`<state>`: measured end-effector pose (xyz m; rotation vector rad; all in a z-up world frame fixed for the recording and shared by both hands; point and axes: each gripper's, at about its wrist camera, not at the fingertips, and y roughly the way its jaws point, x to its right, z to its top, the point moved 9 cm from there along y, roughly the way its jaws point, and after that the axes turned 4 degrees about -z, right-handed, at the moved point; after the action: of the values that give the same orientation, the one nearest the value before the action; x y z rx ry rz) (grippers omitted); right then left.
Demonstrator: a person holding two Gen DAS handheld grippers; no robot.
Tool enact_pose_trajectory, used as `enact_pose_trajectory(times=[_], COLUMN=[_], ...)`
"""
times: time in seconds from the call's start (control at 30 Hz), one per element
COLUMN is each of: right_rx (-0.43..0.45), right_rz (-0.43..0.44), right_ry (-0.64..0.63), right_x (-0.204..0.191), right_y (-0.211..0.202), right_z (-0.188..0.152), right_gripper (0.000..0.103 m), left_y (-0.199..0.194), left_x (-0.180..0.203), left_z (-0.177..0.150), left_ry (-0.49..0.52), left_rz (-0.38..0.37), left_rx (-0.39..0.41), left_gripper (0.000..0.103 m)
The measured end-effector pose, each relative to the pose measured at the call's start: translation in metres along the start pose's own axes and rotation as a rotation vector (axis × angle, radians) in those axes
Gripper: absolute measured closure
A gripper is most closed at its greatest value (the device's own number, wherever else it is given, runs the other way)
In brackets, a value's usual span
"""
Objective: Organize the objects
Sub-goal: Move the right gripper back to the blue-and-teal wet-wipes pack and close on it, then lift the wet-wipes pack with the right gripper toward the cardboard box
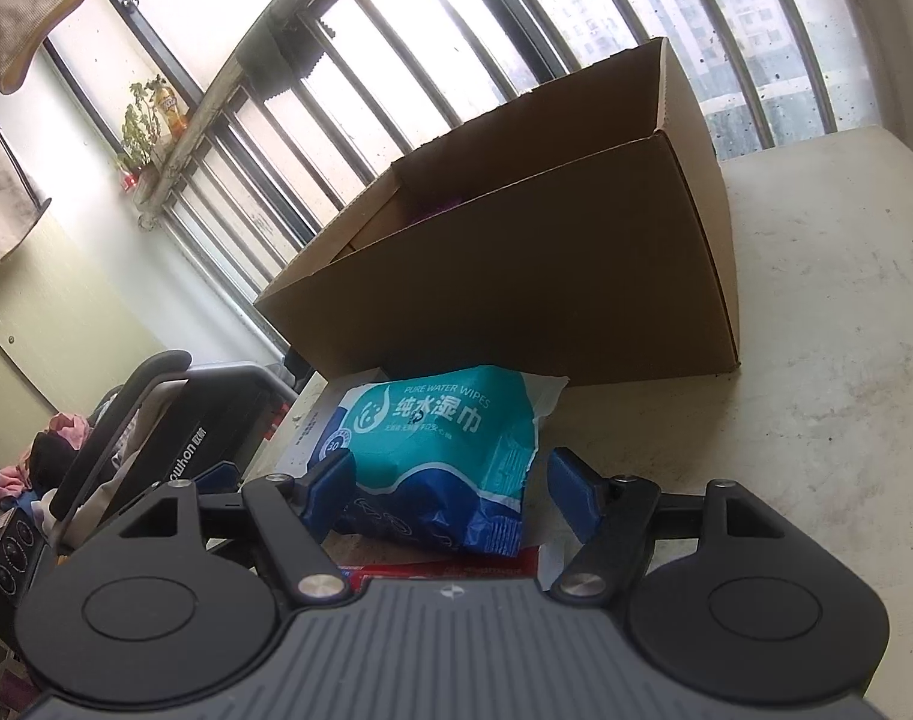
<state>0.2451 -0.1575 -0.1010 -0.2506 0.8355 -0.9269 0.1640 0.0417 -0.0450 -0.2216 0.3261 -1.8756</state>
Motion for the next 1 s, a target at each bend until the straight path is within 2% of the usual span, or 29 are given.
enact_pose_trajectory(times=[0.07,0.13,0.2,0.27,0.37,0.43,0.57,0.73,1.0], right_rx=[-0.002,-0.001,0.010,0.001,-0.012,-0.031,-0.072,-0.062,0.002], right_rz=[0.002,0.016,0.053,0.060,0.090,0.120,0.178,0.188,0.178], right_ry=[0.013,0.036,0.064,0.068,0.084,0.113,0.174,0.119,0.029], right_x=[0.004,0.006,0.008,0.010,0.012,0.015,0.019,0.016,0.006], right_y=[0.005,0.009,0.012,0.016,0.021,0.025,0.033,0.033,0.027], right_z=[0.003,0.005,0.008,0.008,0.008,0.008,0.007,0.008,0.006], right_gripper=[0.029,0.030,0.040,0.041,0.041,0.041,0.039,0.041,0.041], left_y=[0.007,0.017,0.028,0.038,0.044,0.048,0.051,0.050,0.046], left_x=[0.007,0.011,0.014,0.011,0.014,0.019,0.024,0.023,0.023], left_z=[0.003,0.006,0.006,0.005,0.008,0.007,0.004,0.003,0.003], left_ry=[0.025,0.033,0.014,-0.015,0.008,0.015,0.070,0.077,0.063], left_rz=[-0.027,-0.050,-0.093,-0.104,-0.130,-0.174,-0.158,-0.148,-0.130], left_rx=[0.007,-0.005,-0.031,-0.061,-0.063,-0.080,-0.088,-0.090,-0.065], left_gripper=[0.023,0.031,0.036,0.040,0.044,0.046,0.046,0.050,0.053])
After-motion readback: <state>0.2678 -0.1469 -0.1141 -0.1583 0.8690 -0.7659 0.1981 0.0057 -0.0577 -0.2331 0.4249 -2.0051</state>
